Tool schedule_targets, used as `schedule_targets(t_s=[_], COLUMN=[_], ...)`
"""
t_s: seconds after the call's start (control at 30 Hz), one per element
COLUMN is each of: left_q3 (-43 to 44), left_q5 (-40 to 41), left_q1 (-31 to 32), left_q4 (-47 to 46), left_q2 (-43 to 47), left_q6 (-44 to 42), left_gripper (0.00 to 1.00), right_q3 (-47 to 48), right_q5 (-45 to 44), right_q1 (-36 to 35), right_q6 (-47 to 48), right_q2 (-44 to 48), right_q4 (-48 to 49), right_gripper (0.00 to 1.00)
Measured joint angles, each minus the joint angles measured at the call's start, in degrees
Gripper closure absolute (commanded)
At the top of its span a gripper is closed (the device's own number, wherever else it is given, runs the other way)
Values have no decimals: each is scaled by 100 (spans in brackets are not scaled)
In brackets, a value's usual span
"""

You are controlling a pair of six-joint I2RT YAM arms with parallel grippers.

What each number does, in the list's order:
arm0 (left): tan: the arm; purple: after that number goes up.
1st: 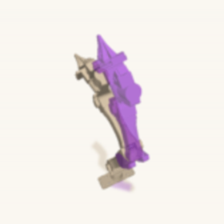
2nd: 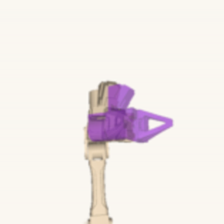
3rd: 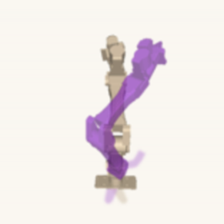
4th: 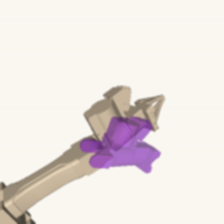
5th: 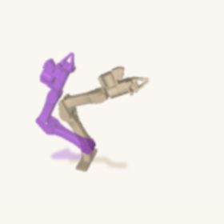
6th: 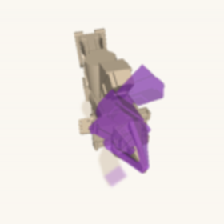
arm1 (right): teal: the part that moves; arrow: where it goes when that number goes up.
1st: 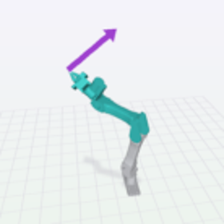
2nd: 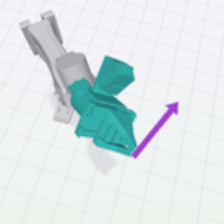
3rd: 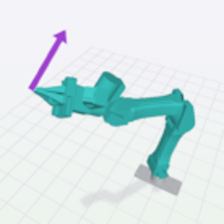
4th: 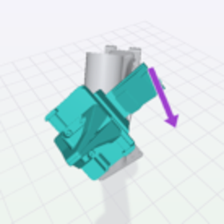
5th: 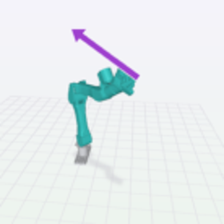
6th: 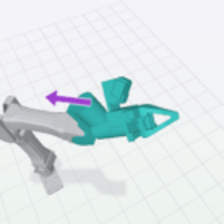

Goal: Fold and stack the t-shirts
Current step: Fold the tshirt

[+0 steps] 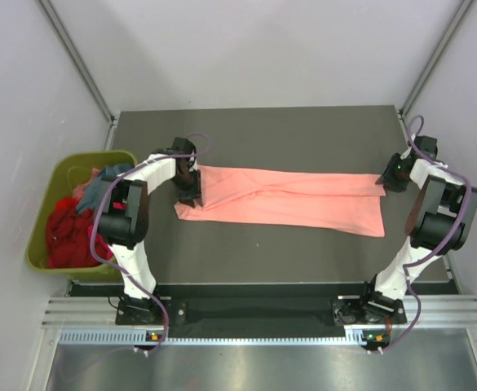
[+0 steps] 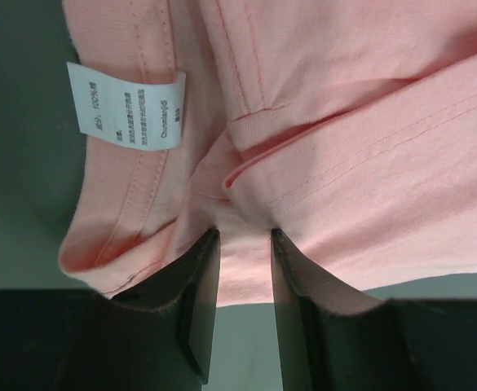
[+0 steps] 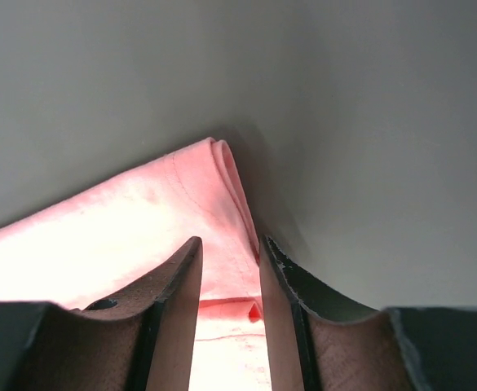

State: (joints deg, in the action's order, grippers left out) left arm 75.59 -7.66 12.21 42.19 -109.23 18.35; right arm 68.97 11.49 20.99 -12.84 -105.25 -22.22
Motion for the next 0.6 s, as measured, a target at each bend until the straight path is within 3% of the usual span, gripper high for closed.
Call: schedule_targets(t_s=[0.33, 0.6], left_q3=[-35, -33], left_q5=[-39, -22], left_q1=[-4, 24], left_q4=[-286, -326], left_q2=[0, 2], left_q6=[129, 214], left_gripper=[64, 69], right_q3=[-52, -74], right_q5=[-4, -7], right_q1=[0, 0], right_q6=[15, 17], right_q2=[20, 20], right_q4=[4, 9], right_gripper=[64, 65])
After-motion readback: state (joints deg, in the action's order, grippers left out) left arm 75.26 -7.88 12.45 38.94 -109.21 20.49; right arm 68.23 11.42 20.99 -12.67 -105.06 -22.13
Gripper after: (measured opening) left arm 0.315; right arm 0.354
